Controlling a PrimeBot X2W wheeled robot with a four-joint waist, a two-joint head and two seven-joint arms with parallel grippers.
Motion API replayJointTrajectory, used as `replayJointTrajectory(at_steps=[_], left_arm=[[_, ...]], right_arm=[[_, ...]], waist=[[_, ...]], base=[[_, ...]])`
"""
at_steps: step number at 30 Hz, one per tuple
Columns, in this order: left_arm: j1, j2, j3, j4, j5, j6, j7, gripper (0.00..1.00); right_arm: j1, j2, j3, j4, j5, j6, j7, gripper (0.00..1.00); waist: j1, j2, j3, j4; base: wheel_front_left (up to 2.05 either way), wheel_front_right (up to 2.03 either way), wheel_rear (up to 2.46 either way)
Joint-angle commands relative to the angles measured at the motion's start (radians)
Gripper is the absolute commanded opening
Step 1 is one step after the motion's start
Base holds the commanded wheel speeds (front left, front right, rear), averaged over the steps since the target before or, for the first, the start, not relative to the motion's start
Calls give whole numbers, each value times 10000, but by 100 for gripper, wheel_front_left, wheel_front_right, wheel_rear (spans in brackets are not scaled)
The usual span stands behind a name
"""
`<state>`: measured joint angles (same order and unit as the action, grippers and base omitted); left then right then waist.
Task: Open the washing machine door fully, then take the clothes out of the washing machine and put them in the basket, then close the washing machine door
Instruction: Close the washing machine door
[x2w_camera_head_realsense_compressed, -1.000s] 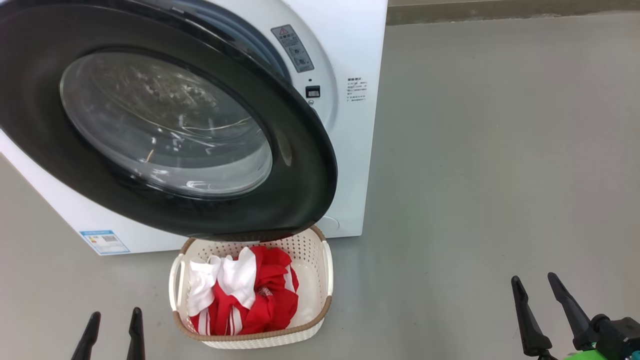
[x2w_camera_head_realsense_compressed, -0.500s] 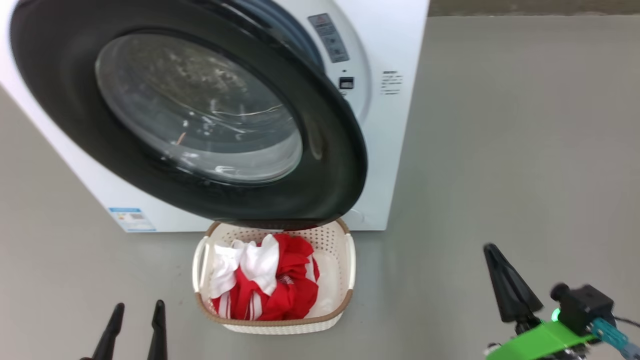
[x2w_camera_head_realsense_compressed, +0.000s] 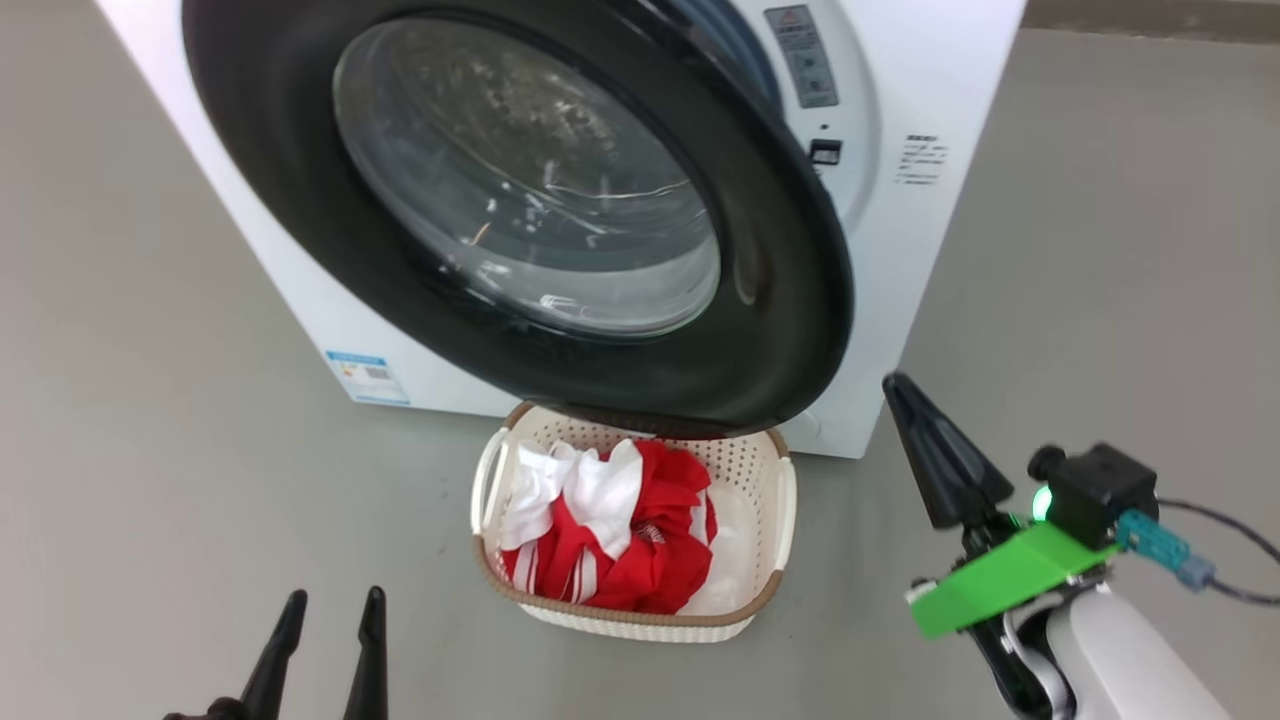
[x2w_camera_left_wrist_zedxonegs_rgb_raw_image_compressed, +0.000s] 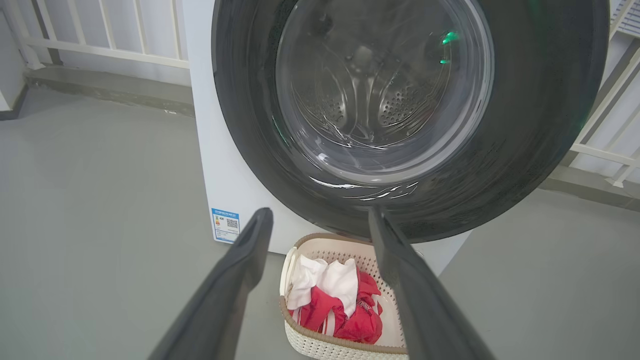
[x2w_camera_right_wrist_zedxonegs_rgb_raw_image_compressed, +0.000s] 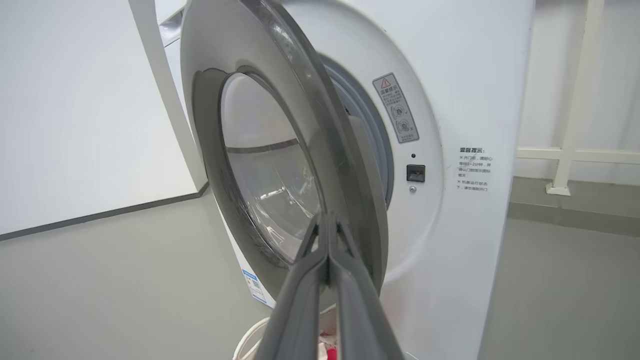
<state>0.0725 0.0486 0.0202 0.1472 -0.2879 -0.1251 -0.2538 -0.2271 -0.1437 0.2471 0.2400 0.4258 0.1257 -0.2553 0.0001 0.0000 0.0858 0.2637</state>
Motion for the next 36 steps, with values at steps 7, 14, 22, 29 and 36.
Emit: replayJointTrajectory(at_steps=[7, 14, 22, 29, 36], left_arm=[[-679, 23, -18, -168, -233, -56, -80, 100], [-1153, 19, -476, -131, -584, -56, -80, 100], [-1578, 18, -707, -161, -876, -56, -80, 100], [-1918, 17, -844, -277, -1087, -56, -80, 100], [-2365, 17, -1141, -378, -1316, -56, -80, 100]], right_arm=[[-1205, -95, 413, 172, 146, 50, -65, 0], [-1880, -280, 284, 448, 236, 50, -65, 0], [-2630, -563, 176, 604, 339, 50, -65, 0], [-3353, -729, -392, 587, 396, 50, -65, 0], [-4096, -1031, -895, 610, 382, 50, -65, 0]], waist=[[-1, 0, 675, 554], [-1, 0, 1299, 927], [-1, 0, 1937, 1214], [-1, 0, 2509, 1399], [-1, 0, 3086, 1665]], base=[[0, 0, 0], [0, 0, 0], [0, 0, 0], [0, 0, 0], [0, 0, 0]])
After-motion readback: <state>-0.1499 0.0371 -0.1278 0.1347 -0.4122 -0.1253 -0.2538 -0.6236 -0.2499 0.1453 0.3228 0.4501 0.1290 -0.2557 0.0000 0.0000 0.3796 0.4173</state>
